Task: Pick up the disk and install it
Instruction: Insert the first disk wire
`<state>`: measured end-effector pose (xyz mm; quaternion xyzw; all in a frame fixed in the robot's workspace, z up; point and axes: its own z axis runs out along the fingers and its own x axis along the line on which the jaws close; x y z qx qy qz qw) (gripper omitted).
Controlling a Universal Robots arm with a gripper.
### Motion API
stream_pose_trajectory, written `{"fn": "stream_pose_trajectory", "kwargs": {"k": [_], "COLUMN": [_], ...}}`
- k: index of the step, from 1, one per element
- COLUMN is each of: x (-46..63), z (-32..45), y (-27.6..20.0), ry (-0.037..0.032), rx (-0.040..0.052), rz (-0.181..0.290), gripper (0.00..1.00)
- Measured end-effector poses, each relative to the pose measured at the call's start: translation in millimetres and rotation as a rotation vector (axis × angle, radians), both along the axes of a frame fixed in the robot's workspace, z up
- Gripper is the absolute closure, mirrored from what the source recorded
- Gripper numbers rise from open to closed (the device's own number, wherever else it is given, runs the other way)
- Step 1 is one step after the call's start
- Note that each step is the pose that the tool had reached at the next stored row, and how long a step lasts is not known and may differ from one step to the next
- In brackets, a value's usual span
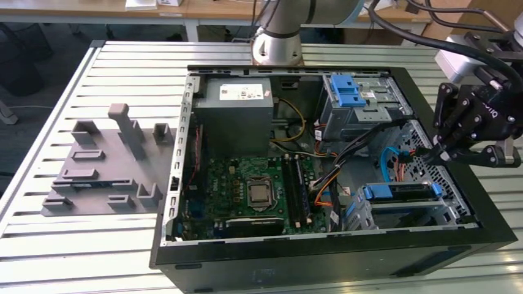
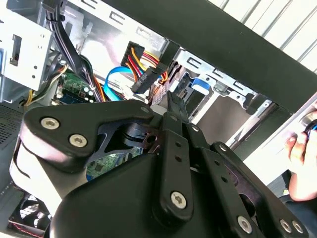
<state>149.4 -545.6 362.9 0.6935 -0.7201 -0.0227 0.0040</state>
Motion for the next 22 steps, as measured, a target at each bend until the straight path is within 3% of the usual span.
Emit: {"fn": "stream_pose_trajectory", "kwargs": {"k": [8, 13, 22], "x": [0.0, 0.0, 0.0], "z": [0.0, 1.4, 3.7], "y": [5.0, 8.1, 15.2], "ry": [0.0000, -0.0002, -0.0001], "rx": [-0.0016, -0.0151, -0.0158], "rz": [-0.035, -0.035, -0.049], "gripper": [0.89, 0.89, 0.89]}}
